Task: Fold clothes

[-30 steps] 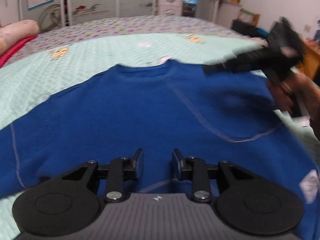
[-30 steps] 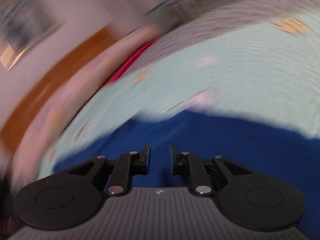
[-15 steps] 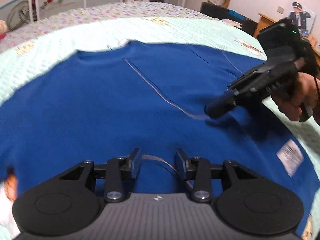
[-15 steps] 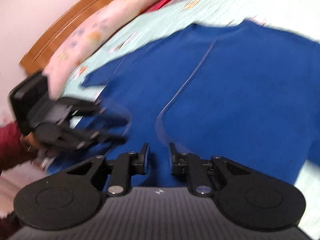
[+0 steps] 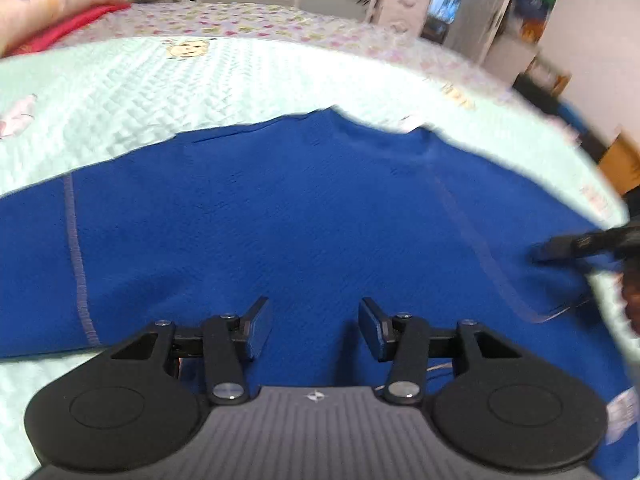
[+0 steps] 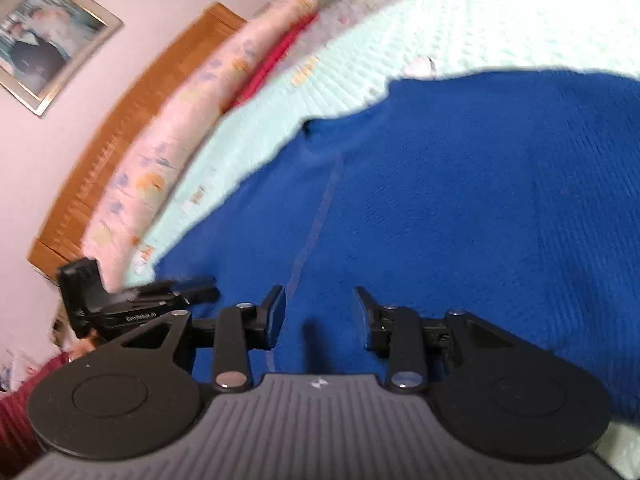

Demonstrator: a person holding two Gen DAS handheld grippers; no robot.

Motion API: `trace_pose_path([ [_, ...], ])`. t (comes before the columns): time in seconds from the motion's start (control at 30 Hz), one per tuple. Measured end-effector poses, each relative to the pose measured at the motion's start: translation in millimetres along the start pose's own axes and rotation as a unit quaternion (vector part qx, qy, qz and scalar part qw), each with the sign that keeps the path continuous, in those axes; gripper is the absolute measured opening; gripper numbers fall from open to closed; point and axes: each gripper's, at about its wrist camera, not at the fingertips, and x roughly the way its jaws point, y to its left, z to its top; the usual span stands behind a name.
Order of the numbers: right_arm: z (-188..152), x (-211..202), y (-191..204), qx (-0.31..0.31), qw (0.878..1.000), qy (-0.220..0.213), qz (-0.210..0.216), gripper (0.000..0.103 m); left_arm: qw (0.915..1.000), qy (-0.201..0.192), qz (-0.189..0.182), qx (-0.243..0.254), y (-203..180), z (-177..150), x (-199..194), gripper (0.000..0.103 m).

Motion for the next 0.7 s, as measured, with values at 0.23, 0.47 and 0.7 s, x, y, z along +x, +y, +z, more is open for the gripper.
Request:
trace_pose_path([
  [0.23, 46.9, 41.5, -10.8, -0.033, 0.998, 0.013, -0.041, 0.023, 0.9996, -0.013, 0.004, 0.026, 10.9, 40.1, 60.4, 0.051],
  [0.47, 89.3, 53.1, -50.7, 0.067, 0.988, -0.098, -0.102, 0.0, 0.9867, -0.059, 0.068, -0.135, 68.4, 78.7, 78.1, 0.034],
  [0.7, 76.5, 55.9, -26.5, 0.047, 0.992, -0.092, -0.077, 0.024, 0.9912, -0.07, 0.048, -0.102, 43.1, 74.2, 74.9, 0.047],
])
